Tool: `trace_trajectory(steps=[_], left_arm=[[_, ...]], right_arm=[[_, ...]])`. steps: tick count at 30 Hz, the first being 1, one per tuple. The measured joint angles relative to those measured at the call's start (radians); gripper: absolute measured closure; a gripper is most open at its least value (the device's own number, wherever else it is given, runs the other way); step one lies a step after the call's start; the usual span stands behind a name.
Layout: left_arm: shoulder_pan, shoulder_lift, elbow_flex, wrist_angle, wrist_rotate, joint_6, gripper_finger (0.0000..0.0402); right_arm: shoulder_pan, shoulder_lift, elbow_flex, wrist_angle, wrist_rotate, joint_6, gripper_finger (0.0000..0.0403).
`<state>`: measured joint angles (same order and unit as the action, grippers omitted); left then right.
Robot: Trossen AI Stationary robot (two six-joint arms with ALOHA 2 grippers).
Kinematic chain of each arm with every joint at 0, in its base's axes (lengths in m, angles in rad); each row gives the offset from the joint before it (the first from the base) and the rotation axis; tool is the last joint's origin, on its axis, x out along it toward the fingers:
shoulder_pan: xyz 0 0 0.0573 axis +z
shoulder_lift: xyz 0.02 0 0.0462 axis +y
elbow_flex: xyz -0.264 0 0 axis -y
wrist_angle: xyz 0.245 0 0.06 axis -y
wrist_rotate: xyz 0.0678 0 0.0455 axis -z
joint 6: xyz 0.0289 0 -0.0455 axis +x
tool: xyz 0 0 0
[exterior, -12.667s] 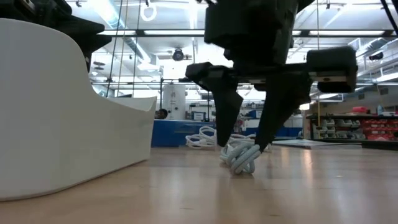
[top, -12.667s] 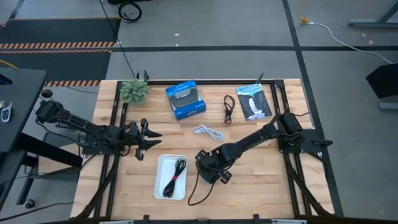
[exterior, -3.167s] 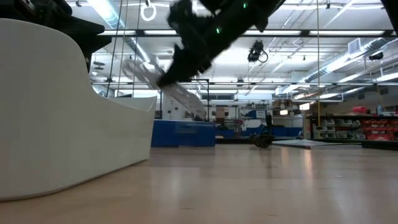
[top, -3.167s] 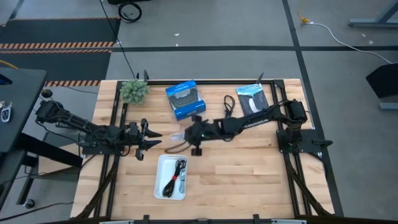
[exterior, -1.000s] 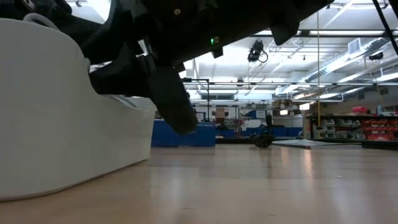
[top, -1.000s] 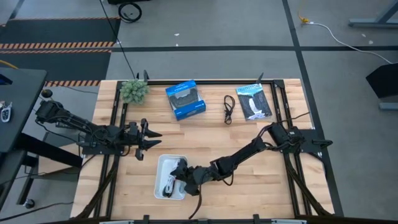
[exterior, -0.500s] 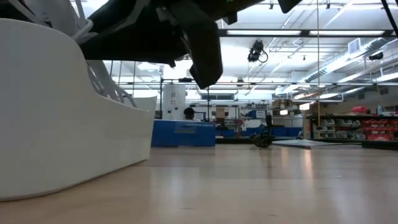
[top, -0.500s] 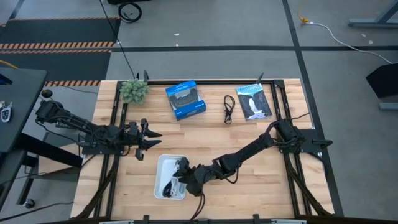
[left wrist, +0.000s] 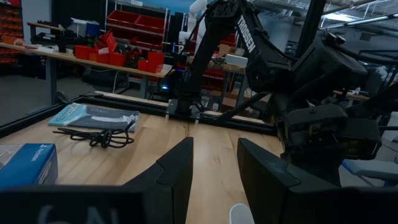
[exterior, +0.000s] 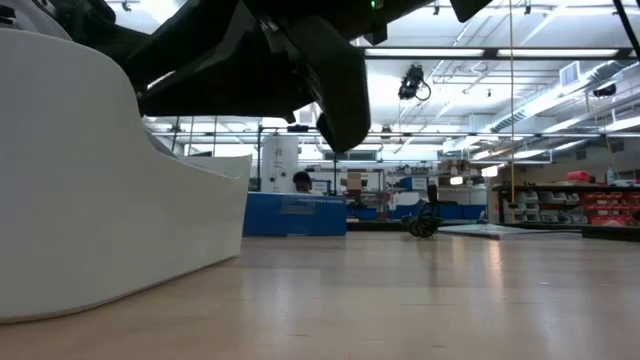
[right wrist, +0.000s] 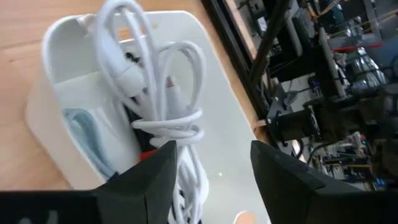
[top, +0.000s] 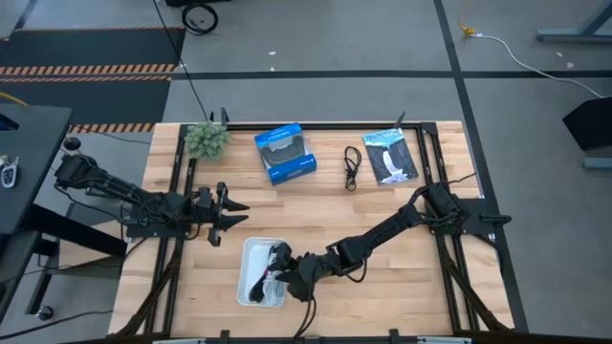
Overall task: Pick and place USB-C Cables
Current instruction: Put the white charger cable into the white bin
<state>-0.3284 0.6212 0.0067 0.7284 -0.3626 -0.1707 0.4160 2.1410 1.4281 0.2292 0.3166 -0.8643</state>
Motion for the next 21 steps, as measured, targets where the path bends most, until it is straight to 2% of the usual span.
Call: trace_trajectory(steps=[8, 14, 21], left_arm=[[0.0, 0.0, 0.0, 0.0, 0.0, 0.0, 0.0269], [0.0, 0.0, 0.0, 0.0, 0.0, 0.0, 0.0269], [0.0, 0.0, 0.0, 0.0, 0.0, 0.0, 0.0269]], right_arm=[[-0.006, 0.0, 0.0, -0.016, -0.011, 0.024, 0.018], [-0.003, -0.008, -0.001, 0.04, 0.072, 0.002, 0.0181], [-0.003, -0.054, -0.001, 0.087, -0.108, 0.133, 0.0193]])
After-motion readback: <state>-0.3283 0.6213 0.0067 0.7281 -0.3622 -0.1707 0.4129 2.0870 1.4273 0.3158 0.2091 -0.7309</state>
